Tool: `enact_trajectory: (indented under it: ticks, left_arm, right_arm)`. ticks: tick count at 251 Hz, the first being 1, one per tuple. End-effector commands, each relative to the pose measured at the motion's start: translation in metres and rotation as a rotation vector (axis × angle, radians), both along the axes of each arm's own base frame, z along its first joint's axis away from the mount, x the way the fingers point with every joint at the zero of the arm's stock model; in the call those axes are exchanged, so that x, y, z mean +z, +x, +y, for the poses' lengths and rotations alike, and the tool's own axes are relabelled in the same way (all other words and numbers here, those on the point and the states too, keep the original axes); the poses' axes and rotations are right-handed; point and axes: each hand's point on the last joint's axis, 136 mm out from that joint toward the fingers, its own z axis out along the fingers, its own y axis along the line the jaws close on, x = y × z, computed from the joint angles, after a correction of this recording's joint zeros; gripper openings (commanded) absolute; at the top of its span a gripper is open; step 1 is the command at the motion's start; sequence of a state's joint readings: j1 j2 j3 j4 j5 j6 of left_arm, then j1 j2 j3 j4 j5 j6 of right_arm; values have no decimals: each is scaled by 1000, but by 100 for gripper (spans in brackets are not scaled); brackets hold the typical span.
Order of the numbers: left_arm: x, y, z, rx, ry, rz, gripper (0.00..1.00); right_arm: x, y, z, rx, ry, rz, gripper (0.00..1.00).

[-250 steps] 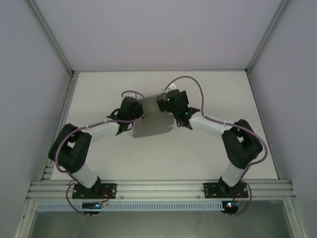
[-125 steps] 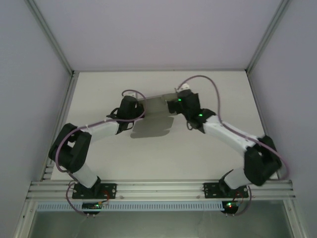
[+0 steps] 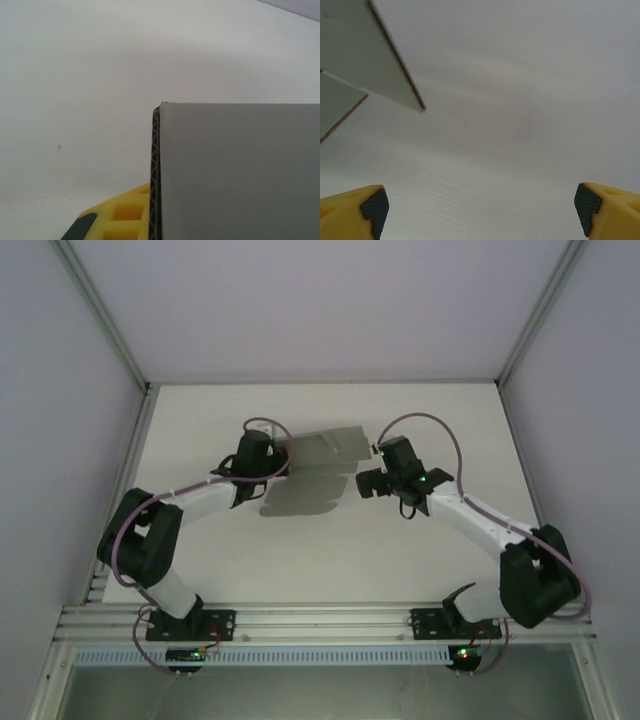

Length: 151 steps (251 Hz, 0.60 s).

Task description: Assemble paper box

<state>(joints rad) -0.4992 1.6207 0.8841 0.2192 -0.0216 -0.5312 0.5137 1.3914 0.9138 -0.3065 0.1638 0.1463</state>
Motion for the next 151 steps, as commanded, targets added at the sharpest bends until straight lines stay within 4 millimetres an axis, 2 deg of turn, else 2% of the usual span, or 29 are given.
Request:
enact_trajectory:
  ticks: [1, 43, 90, 126, 151]
  left_arm:
    - [13, 2, -7, -42, -11, -31, 0]
    - [9, 0, -12, -90, -2, -31, 0]
    - [14, -6, -30, -197, -13, -68, 0]
    - [17, -8, -37, -219, -32, -72, 0]
    - [18, -9, -44, -233, -55, -70, 0]
  right_arm:
    - [22, 20, 12, 2, 58, -37, 99]
    - [29, 28, 33, 87, 105, -30, 99]
    - [21, 29, 49, 179, 79, 12, 99]
    - [17, 42, 49, 156, 52, -6, 99]
    - [14, 51, 59, 145, 24, -47, 98]
